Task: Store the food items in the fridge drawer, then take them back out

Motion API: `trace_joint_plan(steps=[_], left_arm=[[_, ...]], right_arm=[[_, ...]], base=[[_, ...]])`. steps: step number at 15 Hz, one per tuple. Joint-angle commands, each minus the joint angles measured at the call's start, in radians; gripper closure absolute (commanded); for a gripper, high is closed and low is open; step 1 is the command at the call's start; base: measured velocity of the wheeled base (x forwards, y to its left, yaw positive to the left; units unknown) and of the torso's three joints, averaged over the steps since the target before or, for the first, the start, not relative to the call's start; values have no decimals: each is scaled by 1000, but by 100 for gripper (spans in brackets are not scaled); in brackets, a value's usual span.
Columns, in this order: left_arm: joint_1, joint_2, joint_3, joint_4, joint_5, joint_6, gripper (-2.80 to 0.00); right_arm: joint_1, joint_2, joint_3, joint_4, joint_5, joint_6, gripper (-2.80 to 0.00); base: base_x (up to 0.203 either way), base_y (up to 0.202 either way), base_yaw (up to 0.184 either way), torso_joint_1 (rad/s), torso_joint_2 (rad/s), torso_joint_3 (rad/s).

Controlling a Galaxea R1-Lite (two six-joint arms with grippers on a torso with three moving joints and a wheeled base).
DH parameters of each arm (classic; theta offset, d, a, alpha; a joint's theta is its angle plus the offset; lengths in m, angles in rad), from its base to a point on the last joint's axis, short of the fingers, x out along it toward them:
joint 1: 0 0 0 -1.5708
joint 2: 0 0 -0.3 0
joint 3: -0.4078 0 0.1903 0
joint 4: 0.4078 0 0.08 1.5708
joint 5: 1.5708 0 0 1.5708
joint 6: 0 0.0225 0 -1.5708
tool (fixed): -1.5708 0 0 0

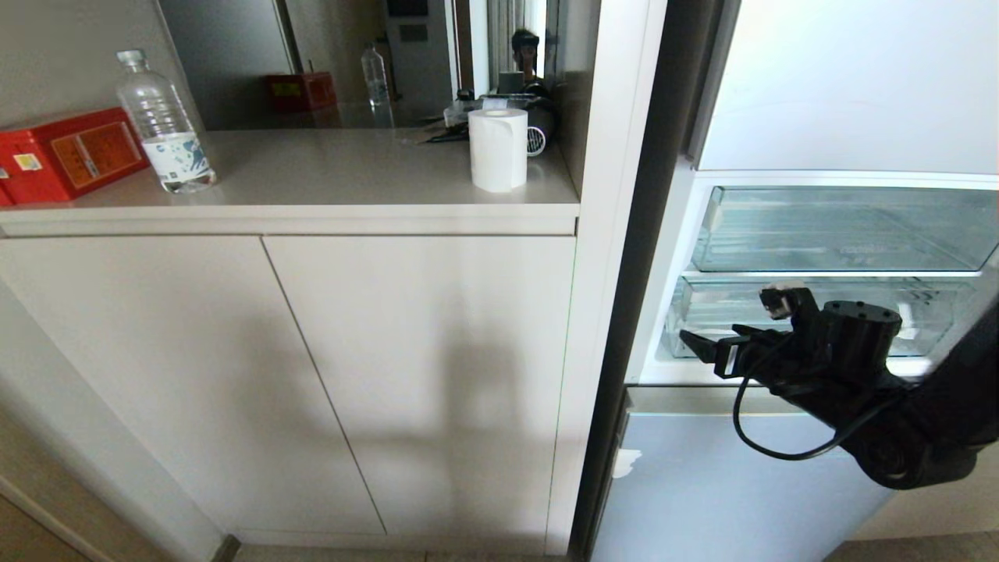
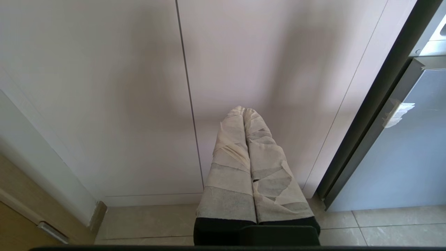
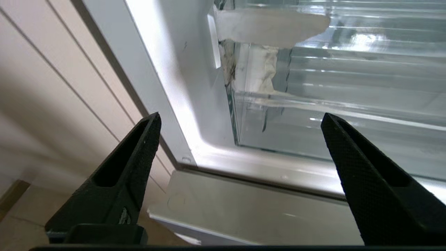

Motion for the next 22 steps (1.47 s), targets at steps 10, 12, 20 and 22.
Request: trace_joint_plan(steps=[10, 12, 20, 22], left_arm=[[0, 0, 0, 0, 0, 0, 0], [0, 1, 0, 0, 0, 0, 0], [0, 1, 0, 0, 0, 0, 0], [0, 1, 0, 0, 0, 0, 0]], right_arm=[[30, 60, -162, 66, -81, 10, -280], [31, 63, -166, 66, -81, 10, -280], [31, 78, -205, 69, -84, 12, -280], [32, 83, -207, 68, -86, 12, -280]], base=[[0, 0, 0, 0, 0, 0], [0, 0, 0, 0, 0, 0], [0, 0, 0, 0, 0, 0], [0, 0, 0, 0, 0, 0]])
